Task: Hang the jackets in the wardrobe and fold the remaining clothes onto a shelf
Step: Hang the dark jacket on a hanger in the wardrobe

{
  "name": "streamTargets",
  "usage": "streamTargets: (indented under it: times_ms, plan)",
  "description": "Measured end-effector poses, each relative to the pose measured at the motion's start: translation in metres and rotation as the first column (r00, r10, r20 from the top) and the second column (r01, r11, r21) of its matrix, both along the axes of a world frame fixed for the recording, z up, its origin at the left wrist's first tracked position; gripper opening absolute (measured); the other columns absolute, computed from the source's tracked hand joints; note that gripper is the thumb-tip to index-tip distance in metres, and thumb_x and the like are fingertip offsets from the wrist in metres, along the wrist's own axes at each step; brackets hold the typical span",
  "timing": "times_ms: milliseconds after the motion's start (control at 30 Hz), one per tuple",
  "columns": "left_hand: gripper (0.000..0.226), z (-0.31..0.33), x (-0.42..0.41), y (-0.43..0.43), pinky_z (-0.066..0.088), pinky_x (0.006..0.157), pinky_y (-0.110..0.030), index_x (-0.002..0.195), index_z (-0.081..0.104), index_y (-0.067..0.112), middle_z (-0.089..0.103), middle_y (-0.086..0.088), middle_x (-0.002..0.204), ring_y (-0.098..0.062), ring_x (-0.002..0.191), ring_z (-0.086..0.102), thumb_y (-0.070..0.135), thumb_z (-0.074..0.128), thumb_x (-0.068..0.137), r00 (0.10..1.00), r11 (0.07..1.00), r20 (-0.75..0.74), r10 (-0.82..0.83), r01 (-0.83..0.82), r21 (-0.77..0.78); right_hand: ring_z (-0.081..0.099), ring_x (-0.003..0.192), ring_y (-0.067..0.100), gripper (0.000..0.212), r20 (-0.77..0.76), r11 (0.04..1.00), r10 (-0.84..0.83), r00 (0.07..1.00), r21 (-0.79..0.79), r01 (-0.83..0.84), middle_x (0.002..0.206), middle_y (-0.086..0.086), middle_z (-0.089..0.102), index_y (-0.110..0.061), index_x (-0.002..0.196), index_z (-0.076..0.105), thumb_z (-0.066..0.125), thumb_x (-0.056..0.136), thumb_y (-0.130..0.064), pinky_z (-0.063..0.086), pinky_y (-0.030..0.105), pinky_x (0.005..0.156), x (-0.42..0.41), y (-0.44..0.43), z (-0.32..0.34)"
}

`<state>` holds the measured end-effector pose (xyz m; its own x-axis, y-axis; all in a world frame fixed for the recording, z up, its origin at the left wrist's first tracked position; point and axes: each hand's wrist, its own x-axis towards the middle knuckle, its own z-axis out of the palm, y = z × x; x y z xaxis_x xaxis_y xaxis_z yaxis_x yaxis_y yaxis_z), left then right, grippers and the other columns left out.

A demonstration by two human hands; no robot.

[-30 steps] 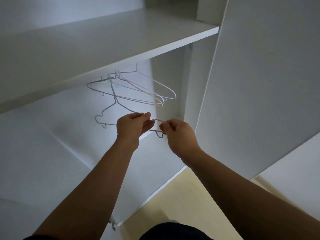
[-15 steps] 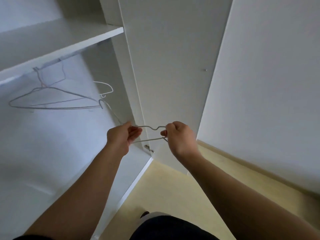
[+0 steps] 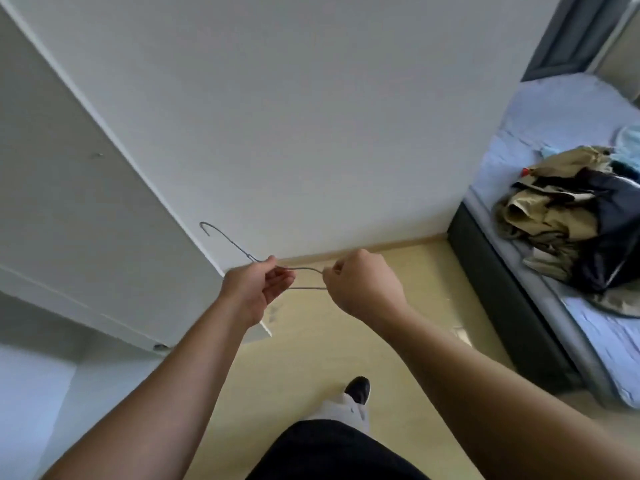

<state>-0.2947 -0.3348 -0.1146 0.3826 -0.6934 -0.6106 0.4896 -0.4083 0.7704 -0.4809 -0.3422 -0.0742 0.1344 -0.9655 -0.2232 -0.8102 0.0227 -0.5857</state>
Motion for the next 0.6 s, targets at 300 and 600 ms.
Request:
streamTargets:
  times_ms: [300, 600]
  plan:
    - [0.019, -0.026, -0.166, -0.152, 0.058, 0.048, -0.028, 0.088, 0.057, -0.001, 0.070, -0.017, 0.069, -0.024, 0.052, 0.071, 0.011, 0.058, 0.102, 0.947, 0.949, -0.068, -0.314, 0.315, 0.002, 0.063, 0.060, 0.023, 0.025, -0.071, 0.948, -0.301, 0.951, 0.082, 0.306, 0.070, 0.004, 0.065, -0.012, 0.071, 0.063, 0.049, 0.089, -0.023, 0.054, 0.029, 0.052, -0.144, -0.073, -0.021]
    - [0.003, -0.029, -0.362, -0.256, 0.061, 0.051, -0.033, 0.103, 0.051, 0.002, 0.069, -0.025, 0.083, -0.030, 0.062, 0.074, 0.006, 0.052, 0.104, 0.685, 0.685, -0.033, -0.727, 0.728, 0.009, 0.063, 0.071, 0.022, 0.022, -0.146, 0.803, -0.565, 0.812, 0.129, 0.581, 0.081, 0.002, 0.067, -0.016, 0.085, 0.067, 0.047, 0.091, -0.023, 0.052, 0.029, 0.061, -0.294, -0.138, -0.040]
